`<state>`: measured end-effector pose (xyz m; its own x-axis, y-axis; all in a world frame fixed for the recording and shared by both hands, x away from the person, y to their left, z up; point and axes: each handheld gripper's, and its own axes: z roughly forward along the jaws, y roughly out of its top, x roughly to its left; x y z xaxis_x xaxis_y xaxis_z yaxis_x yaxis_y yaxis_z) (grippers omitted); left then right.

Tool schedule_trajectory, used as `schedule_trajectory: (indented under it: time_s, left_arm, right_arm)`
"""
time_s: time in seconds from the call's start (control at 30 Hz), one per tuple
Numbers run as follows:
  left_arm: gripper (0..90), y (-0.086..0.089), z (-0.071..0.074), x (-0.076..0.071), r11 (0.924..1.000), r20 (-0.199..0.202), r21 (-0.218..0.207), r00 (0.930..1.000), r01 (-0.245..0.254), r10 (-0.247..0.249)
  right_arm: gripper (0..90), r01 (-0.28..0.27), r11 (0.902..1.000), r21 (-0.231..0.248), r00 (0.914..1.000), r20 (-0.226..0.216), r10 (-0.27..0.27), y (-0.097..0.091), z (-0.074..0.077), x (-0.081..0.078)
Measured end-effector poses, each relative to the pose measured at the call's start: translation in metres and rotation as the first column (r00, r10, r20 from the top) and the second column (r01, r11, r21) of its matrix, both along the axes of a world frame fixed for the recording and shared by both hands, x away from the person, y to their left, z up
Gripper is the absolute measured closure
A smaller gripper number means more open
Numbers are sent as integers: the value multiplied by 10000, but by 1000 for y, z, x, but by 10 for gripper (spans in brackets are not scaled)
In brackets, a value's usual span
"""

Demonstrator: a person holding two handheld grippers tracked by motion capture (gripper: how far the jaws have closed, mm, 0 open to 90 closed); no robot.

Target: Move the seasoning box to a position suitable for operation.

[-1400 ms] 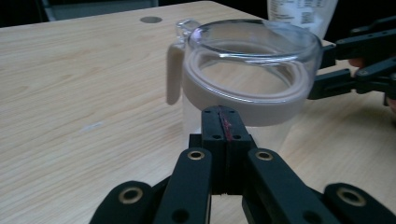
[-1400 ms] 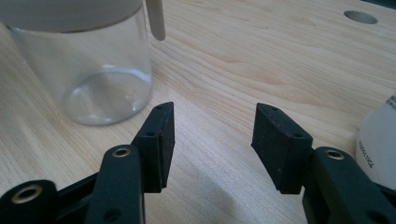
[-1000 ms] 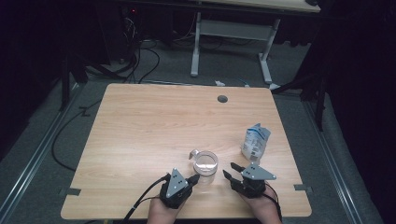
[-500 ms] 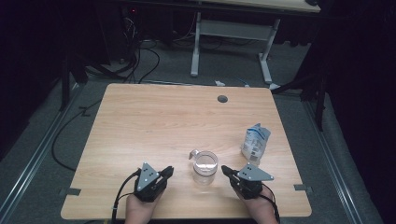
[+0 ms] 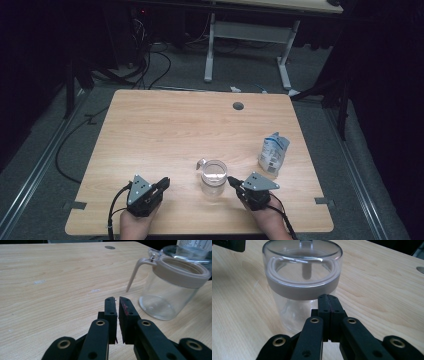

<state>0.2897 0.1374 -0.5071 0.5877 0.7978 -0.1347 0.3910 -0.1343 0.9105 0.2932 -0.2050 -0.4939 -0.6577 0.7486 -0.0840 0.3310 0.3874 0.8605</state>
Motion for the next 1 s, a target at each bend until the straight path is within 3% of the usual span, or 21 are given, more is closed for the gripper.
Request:
schedule_trajectory:
  time_s: [0.23,0.43,0.53,0.6,0.67,1.0]
  left_arm:
    - [855,-3,-3,1,9999,32,144,10000,3,-3]
    - [861,-6,-4,3,9998,17,119,9999,-155,155]
    - [870,-12,-2,8,9993,-154,14,9992,-361,361]
    - [884,-16,0,11,9992,-189,29,9990,-406,407]
    - [896,-19,2,14,9992,-206,6,9990,-402,402]
    - [900,-47,28,37,9991,124,-109,9990,-419,420]
  right_arm:
    - [893,-130,9999,-37,9999,8,130,19,2,25]
    - [893,175,9997,167,9998,32,-175,10,2,36]
    - [893,289,9992,285,9996,45,-290,6,1,36]
    - [893,378,9972,651,9993,8,-379,2,-1,35]
    - [886,409,9983,418,9992,25,-410,1,-3,34]
    - [882,369,9974,613,9993,-45,-367,-13,-2,34]
